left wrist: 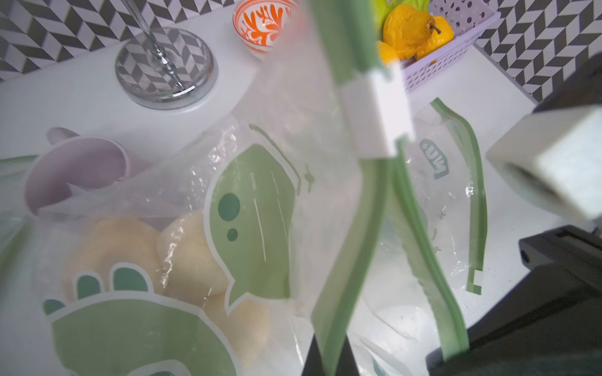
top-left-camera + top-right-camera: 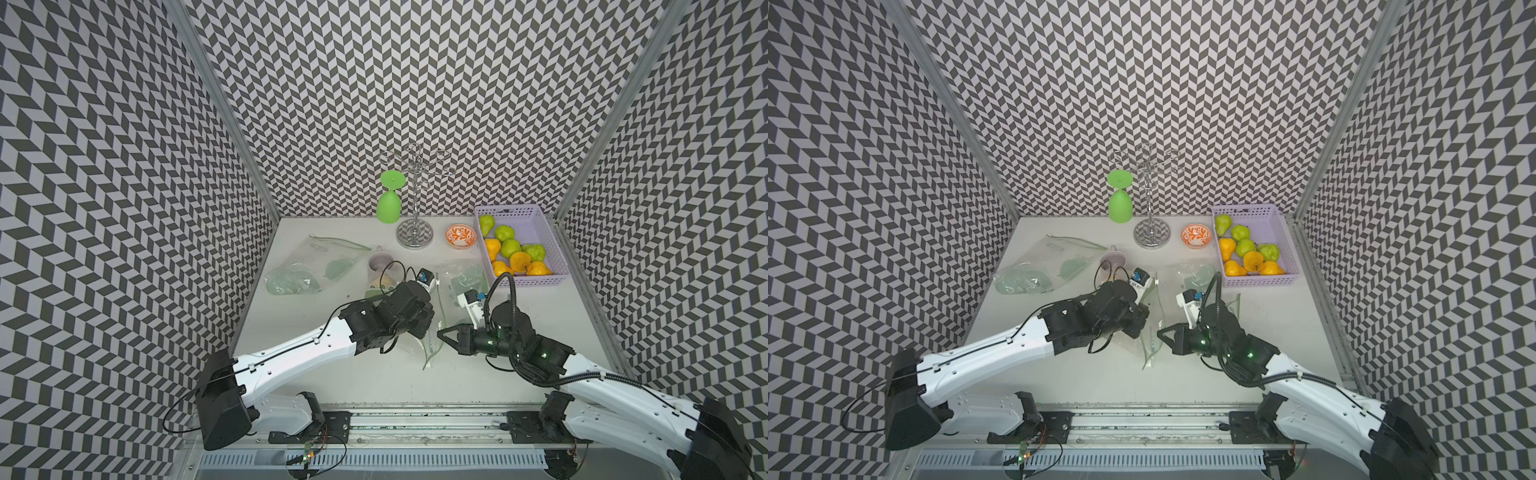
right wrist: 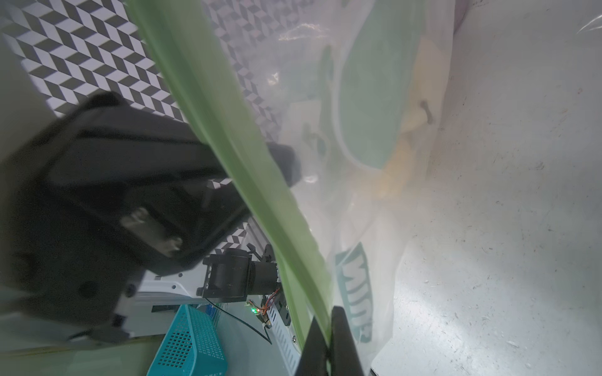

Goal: Open the zip-top bag and take out the pear
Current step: Open the zipper of the food storage bag at the center of the board.

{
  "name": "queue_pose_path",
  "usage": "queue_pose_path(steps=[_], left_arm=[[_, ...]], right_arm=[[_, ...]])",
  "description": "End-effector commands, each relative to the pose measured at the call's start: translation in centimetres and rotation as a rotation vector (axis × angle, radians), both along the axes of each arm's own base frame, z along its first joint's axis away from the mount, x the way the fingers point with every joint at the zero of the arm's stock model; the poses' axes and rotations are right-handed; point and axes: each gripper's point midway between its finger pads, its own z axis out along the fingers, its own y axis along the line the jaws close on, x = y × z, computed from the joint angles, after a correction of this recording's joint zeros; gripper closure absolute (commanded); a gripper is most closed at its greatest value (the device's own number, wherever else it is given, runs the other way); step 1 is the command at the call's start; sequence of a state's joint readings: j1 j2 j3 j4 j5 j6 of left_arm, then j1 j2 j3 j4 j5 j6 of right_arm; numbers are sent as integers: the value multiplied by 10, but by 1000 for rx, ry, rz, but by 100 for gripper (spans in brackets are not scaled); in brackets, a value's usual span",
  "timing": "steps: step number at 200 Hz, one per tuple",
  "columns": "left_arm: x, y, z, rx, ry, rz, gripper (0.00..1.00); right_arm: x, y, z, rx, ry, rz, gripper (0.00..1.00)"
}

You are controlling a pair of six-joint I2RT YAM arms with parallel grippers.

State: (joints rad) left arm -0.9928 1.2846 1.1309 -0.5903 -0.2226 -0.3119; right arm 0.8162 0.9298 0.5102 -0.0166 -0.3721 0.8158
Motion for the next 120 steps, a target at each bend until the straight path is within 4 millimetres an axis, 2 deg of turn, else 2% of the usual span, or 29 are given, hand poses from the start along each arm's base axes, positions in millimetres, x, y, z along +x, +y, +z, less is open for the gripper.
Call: queue_pose_path(steps=[1,23,58,82,96,120], left_arm=[[5,13,55,-23,-82,-29,100],[2,12,68,-6,-62,-85,100],[-4,7,59,48,-1,-166,100],[-11,-1,42,70,51,-225,100],[-18,-10,33,73,70,-261,100],[-22,-18,34,43,74,-289,100]], right_arm=[[6,8,35,113,-5,-33,100],[11,1,34,129,42,-108,100],[13,-30,26,173,106,-279,100],[10,-58,10,170,155,-400,100],[6,-70,-7,128,191,-441,100],[1,-87,-32,57,223,-496,98]])
